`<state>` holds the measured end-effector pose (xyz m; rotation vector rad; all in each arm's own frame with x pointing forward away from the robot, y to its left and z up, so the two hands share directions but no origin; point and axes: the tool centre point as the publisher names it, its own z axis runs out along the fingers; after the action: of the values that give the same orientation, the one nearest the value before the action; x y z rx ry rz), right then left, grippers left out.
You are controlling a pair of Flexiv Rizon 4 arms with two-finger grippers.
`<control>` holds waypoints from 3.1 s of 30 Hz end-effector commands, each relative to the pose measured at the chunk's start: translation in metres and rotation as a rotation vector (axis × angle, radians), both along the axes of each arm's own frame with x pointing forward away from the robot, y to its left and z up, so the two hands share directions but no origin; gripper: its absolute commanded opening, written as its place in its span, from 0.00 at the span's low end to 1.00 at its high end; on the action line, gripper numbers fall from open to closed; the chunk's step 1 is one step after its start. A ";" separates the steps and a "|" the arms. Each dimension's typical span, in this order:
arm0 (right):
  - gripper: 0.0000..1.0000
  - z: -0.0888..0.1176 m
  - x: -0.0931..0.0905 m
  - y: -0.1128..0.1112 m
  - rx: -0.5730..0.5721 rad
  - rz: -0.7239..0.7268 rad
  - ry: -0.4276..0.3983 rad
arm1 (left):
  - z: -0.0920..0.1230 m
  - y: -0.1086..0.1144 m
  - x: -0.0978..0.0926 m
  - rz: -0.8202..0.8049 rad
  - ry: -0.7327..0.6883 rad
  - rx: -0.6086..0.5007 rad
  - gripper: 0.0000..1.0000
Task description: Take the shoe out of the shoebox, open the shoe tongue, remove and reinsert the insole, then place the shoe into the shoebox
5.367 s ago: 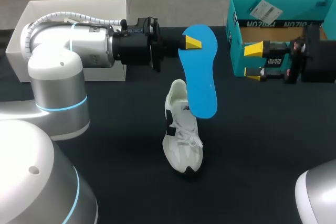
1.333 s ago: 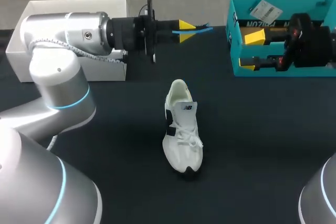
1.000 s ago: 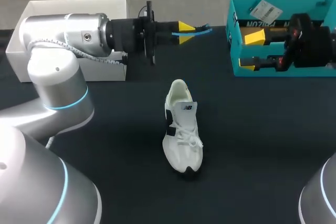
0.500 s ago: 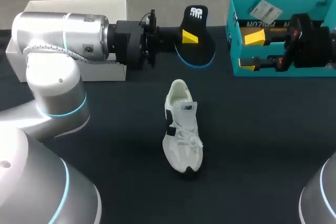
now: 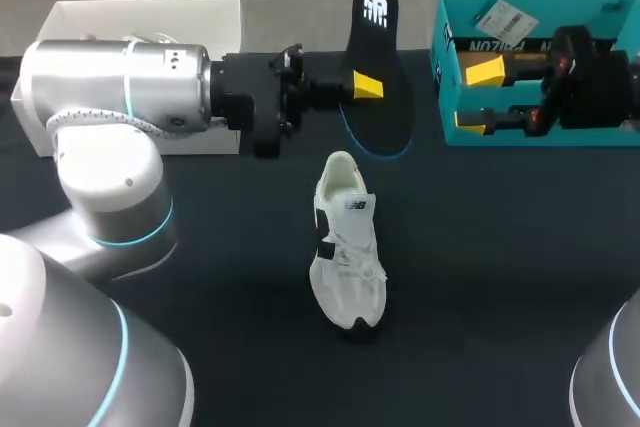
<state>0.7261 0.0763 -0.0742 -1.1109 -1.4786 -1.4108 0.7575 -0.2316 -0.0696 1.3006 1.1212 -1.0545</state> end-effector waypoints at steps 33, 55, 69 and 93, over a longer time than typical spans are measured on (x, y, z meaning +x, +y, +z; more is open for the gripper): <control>0.37 0.000 0.019 0.039 -0.012 0.051 0.074 | -0.008 -0.044 -0.004 -0.011 -0.013 -0.075 0.00; 0.23 -0.003 0.017 0.044 -0.007 0.050 0.081 | -0.002 -0.043 0.000 -0.015 -0.032 -0.079 0.00; 0.00 -0.004 0.017 0.045 -0.012 0.052 0.082 | -0.003 -0.041 -0.002 -0.051 -0.029 -0.054 0.15; 0.00 -0.002 0.023 0.027 -0.062 0.021 0.017 | -0.018 0.038 0.024 -0.248 -0.027 0.122 1.00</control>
<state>0.7463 0.1017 -0.0771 -1.1411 -1.5172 -1.3496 0.7765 -0.2137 -0.0902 1.5141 1.0637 -1.1154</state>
